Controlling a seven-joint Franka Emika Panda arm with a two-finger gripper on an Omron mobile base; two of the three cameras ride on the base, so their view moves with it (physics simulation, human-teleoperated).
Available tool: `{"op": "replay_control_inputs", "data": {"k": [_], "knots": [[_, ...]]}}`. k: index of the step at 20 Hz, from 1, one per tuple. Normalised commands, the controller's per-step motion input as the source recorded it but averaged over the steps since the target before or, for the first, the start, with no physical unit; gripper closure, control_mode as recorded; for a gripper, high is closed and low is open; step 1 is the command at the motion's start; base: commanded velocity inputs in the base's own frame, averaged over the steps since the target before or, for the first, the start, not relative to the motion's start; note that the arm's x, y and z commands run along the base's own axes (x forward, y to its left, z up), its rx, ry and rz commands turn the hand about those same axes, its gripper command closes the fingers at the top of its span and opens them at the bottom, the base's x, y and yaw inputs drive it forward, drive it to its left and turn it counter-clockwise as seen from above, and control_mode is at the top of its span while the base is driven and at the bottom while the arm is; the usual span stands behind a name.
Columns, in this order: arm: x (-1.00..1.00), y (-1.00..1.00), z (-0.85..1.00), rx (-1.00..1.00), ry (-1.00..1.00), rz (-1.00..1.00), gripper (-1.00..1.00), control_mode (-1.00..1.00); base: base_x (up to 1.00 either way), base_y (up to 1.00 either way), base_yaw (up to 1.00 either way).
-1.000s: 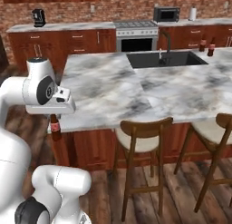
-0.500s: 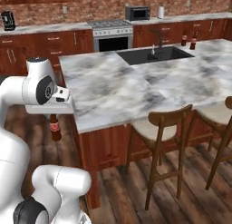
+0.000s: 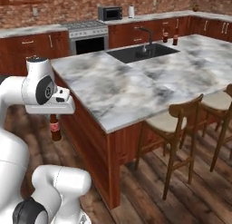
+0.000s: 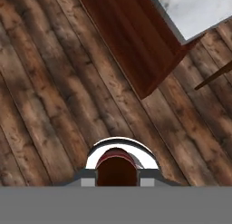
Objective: Place the large bottle from the dining counter next to the other large bottle outside the sink, and place the small bottle from the dining counter next to the other small bottle inside the sink.
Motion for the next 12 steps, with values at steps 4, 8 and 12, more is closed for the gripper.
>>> {"op": "replay_control_inputs", "data": {"k": [4,8,12], "knots": [[0.0,0.0,0.0,0.0,0.0,0.0,1.0,1.0,0.18,1.0,-0.36],[0.0,0.0,0.0,0.0,0.0,0.0,1.0,1.0,0.41,1.0,-0.33],[0.0,0.0,0.0,0.0,0.0,0.0,1.0,1.0,0.43,1.0,-0.24]]}}
